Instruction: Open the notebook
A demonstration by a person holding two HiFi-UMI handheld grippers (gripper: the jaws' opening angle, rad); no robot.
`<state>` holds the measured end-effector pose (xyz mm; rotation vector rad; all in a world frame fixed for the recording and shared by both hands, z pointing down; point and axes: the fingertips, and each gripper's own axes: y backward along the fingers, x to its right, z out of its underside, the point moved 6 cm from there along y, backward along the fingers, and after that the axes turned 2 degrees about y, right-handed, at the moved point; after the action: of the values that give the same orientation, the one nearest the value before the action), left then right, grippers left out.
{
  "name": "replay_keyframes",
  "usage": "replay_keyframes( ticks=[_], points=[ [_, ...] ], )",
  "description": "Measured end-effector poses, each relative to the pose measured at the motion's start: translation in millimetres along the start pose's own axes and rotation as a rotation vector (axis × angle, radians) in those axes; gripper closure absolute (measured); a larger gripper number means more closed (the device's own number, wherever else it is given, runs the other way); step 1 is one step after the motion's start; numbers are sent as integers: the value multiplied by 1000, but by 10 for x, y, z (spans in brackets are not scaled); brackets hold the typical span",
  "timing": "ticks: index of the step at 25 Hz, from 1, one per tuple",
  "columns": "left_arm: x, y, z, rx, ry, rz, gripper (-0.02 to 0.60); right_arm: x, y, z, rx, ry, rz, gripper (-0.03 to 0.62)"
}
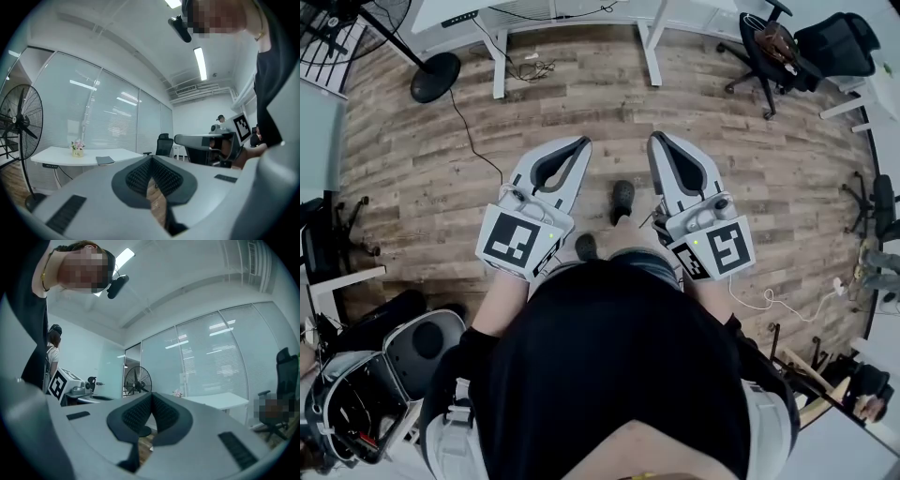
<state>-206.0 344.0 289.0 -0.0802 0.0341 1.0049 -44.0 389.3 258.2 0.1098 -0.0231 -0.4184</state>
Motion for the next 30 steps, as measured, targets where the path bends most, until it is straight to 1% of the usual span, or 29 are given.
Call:
replay_keyframes(
  ticks=[8,14,19,22,25,30],
  points=[
    [-244,-206,-97,9,-19,-35,569,227,-337,-31,25,2,-30,589],
    [-413,-477,-160,10,-35,-41,569,476,-581,-3,34,-9,-43,589],
    [-556,-806,-176,0,-37,-40,569,764,-775,37,26,-15,-46,591],
    [-627,-1018,-188,-24,-36,-39,569,984,-873,34,25,-15,-40,589],
    [-696,-1216,-221,-3,-37,-37,569,1190,-959,15,27,-13,-28,590],
    [-790,-1509,-280,3,-42,-48,569,1495,-1107,24,25,-18,-33,590]
  ],
)
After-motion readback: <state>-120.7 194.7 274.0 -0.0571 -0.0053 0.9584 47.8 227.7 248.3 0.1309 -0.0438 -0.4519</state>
